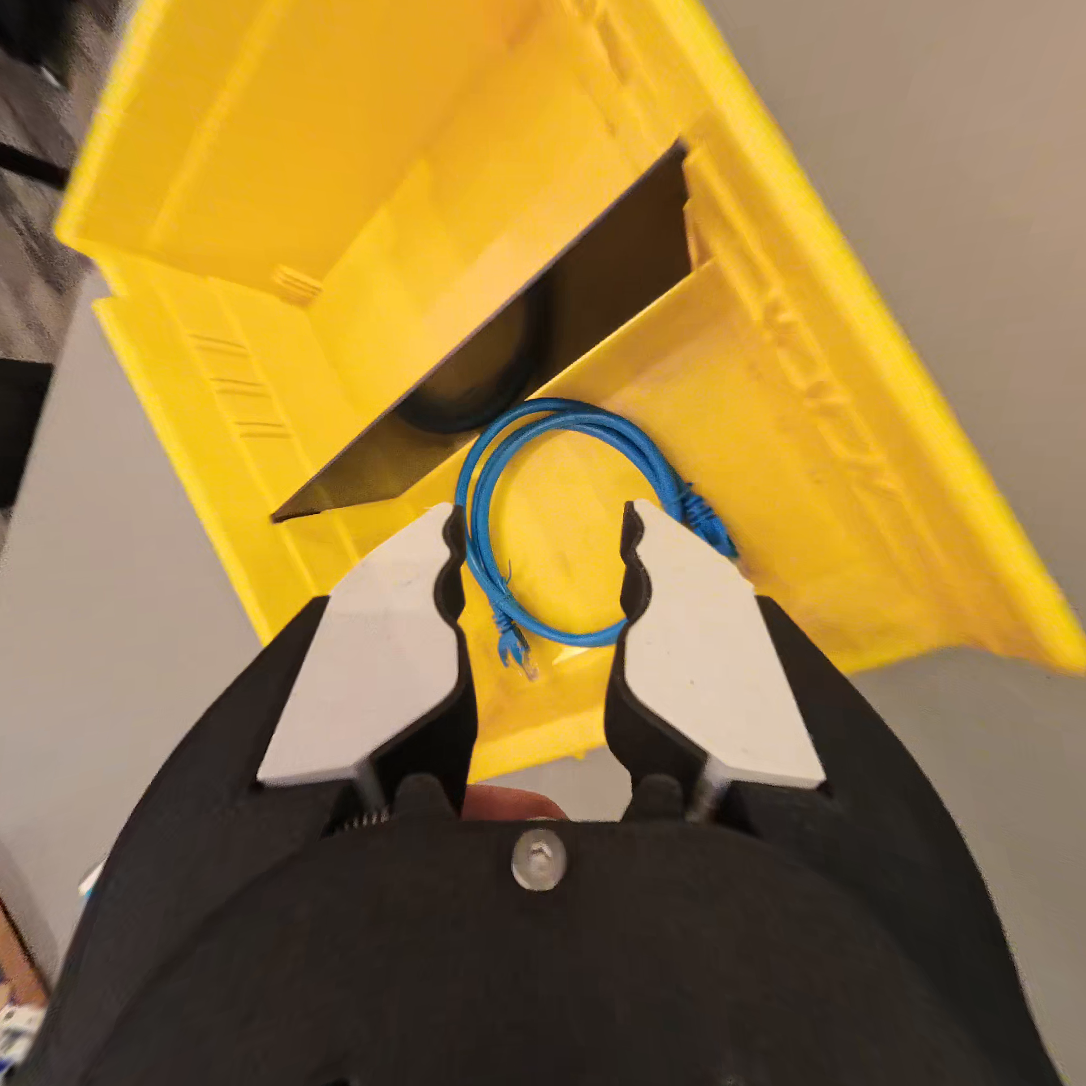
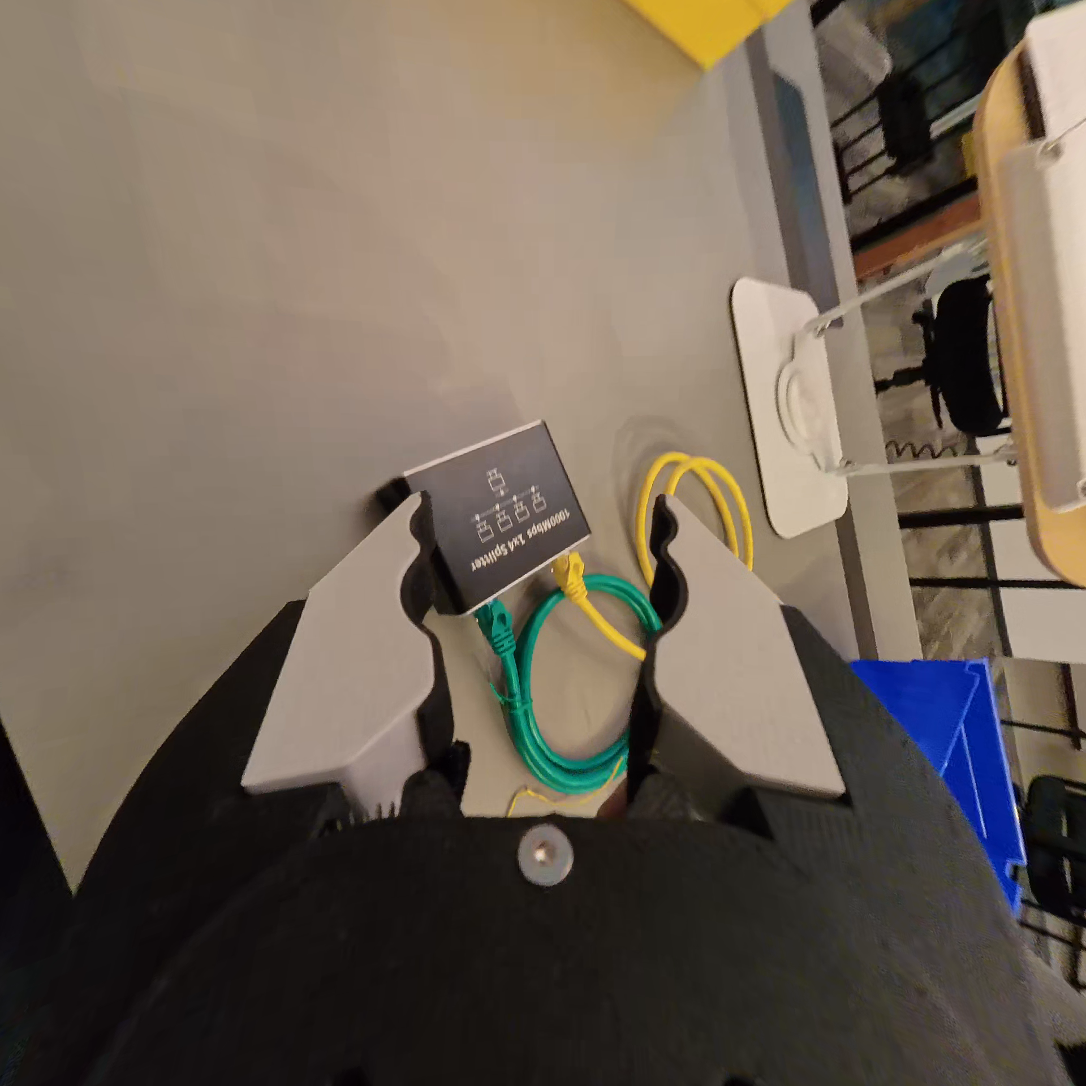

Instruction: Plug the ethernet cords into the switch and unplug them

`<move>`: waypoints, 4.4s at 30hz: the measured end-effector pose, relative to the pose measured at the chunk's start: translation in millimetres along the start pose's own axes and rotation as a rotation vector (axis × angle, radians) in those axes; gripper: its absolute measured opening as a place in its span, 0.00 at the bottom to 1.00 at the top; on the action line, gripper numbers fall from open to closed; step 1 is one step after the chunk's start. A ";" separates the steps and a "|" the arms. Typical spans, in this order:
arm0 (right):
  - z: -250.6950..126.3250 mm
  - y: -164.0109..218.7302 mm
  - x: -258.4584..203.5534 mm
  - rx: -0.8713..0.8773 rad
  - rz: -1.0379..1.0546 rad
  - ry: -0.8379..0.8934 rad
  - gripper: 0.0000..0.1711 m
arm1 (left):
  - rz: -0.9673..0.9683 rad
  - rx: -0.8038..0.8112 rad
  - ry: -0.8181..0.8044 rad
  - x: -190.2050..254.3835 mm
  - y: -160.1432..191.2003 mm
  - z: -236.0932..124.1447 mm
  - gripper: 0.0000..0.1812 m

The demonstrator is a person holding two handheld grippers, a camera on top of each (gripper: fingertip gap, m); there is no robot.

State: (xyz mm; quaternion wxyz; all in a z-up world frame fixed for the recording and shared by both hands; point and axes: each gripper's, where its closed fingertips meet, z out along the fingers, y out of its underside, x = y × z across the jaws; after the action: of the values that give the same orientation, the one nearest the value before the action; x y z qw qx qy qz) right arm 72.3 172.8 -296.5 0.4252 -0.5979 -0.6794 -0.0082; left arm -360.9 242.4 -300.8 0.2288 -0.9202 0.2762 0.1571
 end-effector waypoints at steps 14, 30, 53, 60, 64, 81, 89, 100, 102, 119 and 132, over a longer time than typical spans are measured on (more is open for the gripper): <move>-10.9 -20.4 6.3 0.132 0.042 -0.010 0.38 | -0.391 -0.088 0.181 -20.8 22.1 89.6 0.17; -20.2 -22.0 19.6 0.157 0.058 0.027 0.34 | -0.195 0.089 -0.096 -39.9 3.8 33.5 0.03; -53.1 -134.2 58.1 0.470 0.219 0.049 0.31 | -0.198 0.872 -0.137 42.3 -141.4 -183.5 0.03; -54.9 -173.9 81.2 0.725 0.652 -0.189 0.33 | -0.075 1.088 -0.170 126.2 -198.3 -215.3 0.03; -53.0 -177.3 84.9 0.764 0.656 -0.220 0.06 | -0.064 1.188 -0.219 147.5 -208.9 -227.9 0.03; -57.6 -147.6 123.7 0.375 -0.339 0.795 0.05 | -0.239 1.156 0.528 186.3 -213.3 -260.9 0.35; -44.3 -147.4 106.9 0.348 -0.508 0.841 0.05 | -0.530 1.062 0.945 216.9 -223.2 -243.6 0.18; -48.5 -149.9 95.6 0.475 -0.391 0.594 0.13 | -0.518 1.142 0.808 203.7 -220.9 -242.1 0.03; -54.0 -154.0 95.8 0.494 -0.364 0.563 0.12 | -0.486 1.143 0.762 204.4 -221.3 -242.7 0.03; -53.0 -149.6 90.7 0.492 -0.297 0.439 0.05 | -0.415 1.145 0.741 224.4 -224.8 -261.7 0.03; -82.6 -155.9 103.8 0.838 0.396 0.058 0.00 | -0.186 1.307 0.523 226.4 -224.6 -285.7 0.03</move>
State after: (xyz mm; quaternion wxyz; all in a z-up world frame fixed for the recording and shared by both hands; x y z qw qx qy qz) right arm -0.6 169.0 -105.2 0.6426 -0.4922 -0.4847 0.3316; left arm -3.5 165.3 -78.2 0.6728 -0.6217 0.2800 -0.2871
